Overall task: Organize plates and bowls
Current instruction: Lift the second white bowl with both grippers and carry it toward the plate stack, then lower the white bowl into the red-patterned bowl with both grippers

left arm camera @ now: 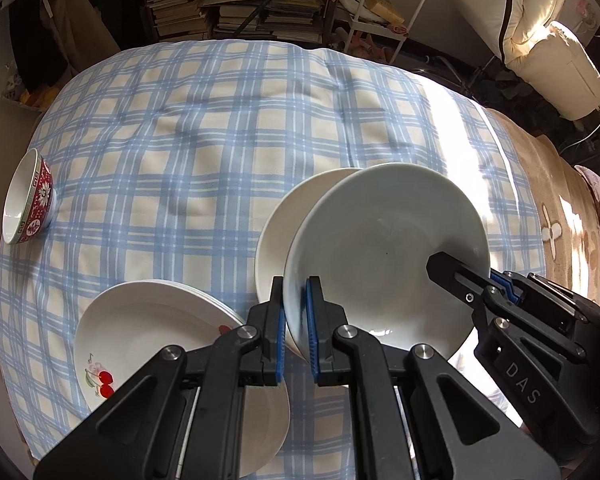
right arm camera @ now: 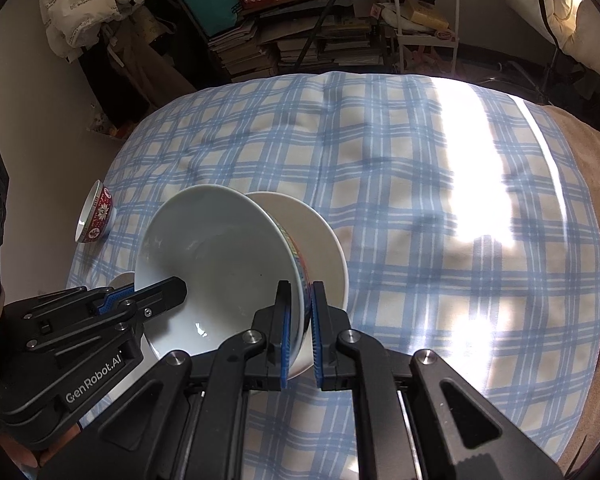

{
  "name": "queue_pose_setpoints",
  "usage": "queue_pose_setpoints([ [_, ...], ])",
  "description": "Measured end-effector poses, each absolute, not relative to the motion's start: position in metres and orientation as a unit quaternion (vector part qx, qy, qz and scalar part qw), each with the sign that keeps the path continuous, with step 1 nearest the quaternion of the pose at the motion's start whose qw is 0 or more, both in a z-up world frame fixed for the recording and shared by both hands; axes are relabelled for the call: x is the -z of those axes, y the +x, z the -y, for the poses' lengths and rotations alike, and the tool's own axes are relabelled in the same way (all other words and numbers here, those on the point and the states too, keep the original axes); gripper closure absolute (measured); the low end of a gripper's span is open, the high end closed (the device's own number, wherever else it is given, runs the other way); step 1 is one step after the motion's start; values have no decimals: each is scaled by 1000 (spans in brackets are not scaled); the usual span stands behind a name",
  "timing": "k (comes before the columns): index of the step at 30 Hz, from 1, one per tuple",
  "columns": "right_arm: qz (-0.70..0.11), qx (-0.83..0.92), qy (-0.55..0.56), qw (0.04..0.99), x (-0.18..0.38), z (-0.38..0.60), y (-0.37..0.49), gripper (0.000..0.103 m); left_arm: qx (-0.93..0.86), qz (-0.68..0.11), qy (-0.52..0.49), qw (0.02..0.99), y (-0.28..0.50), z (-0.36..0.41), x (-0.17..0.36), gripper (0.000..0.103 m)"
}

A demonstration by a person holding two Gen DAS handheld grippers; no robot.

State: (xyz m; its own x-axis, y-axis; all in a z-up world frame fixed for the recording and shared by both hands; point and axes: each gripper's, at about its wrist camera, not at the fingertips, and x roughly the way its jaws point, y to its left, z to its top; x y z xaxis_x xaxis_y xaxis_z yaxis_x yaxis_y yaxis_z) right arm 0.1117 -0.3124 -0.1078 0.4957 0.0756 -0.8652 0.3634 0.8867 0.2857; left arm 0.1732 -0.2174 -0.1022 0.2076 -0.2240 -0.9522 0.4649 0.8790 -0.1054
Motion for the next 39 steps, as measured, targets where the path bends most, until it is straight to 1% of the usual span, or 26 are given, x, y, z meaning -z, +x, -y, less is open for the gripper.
queue_pose_setpoints([
  [6, -489, 89, 225, 838, 116, 312, 111, 93, 221, -589, 112, 770, 173, 220, 108, 93],
  [13, -504, 92, 191, 837, 123, 303, 116, 92, 213, -600, 112, 763, 175, 219, 120, 92],
  [26, -494, 104, 208, 838, 132, 311, 120, 92, 213, -610, 115, 755, 179, 224, 130, 92],
  [39, -489, 99, 216, 839, 132, 314, 118, 91, 223, -615, 115, 747, 180, 222, 129, 92],
])
